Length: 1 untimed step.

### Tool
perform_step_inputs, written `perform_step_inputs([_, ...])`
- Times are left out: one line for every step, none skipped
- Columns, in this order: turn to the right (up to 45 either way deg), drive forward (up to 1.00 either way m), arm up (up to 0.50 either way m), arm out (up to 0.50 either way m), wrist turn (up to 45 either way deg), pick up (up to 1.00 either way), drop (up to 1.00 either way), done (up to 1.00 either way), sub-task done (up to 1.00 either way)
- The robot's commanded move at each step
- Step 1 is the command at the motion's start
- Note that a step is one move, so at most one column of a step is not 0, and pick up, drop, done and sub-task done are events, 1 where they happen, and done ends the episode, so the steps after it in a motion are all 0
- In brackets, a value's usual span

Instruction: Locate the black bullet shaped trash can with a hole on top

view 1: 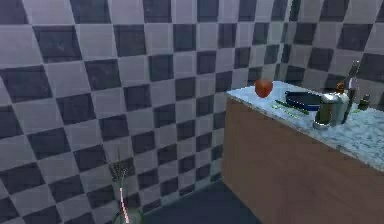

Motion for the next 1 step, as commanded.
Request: perform_step_inputs([45.0, 0.0, 0.0, 0.0, 0.0, 0.0, 0.0, 0.0, 0.0])
